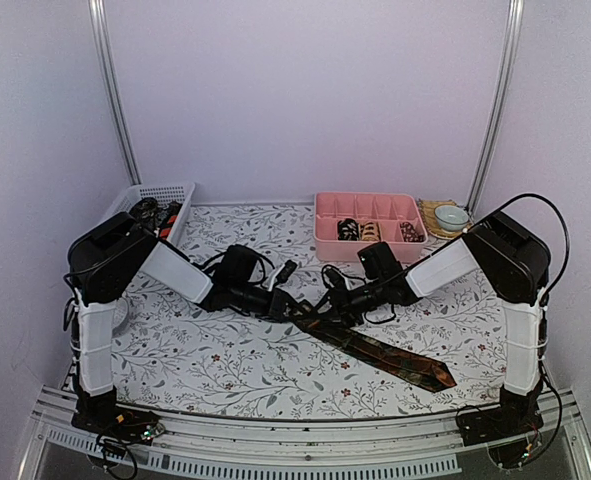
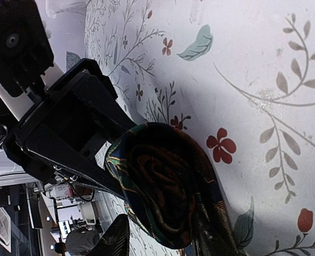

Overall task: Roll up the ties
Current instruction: Roll the tie at the center of the board.

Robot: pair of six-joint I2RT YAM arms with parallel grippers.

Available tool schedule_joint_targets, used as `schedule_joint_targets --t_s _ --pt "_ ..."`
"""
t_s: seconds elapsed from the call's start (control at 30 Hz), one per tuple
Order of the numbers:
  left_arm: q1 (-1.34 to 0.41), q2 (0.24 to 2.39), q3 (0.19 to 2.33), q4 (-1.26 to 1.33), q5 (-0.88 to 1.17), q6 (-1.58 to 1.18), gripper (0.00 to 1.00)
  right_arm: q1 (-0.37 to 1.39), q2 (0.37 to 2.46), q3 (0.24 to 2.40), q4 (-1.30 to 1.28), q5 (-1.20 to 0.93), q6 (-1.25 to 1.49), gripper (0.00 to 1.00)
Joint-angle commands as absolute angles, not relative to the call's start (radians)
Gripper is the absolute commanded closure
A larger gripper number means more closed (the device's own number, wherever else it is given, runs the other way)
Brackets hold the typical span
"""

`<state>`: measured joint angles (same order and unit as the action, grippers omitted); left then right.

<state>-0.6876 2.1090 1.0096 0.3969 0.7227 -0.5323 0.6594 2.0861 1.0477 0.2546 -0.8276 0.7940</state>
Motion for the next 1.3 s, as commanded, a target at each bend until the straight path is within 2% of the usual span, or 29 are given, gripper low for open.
schedule_joint_targets --t_s 0.0,0.33,0.6,0.97,1.27 --pt "-0.722 2.15 0.956 0.282 0.656 -0.584 0.94 0.654 2.017 1.003 0.085 -0.693 0.701 0.59" --pt "-0.706 2.078 0.911 0.297 0.563 -0.69 0.93 0.654 1.846 0.945 -0.065 -0.571 0.543 0.57" --pt "-0.71 2.014 0.851 0.328 0.42 -0.796 0.93 0.708 1.88 0.935 -0.093 -0.521 0.52 0.59" --pt "-0.727 1.841 0.792 0.195 0.146 -0.824 0.93 0.824 1.932 1.002 -0.17 -0.37 0.43 0.65" --pt "-0.826 1.849 0.886 0.025 -0.054 -0.652 0.92 0.844 1.963 1.056 -0.219 -0.311 0.397 0.64"
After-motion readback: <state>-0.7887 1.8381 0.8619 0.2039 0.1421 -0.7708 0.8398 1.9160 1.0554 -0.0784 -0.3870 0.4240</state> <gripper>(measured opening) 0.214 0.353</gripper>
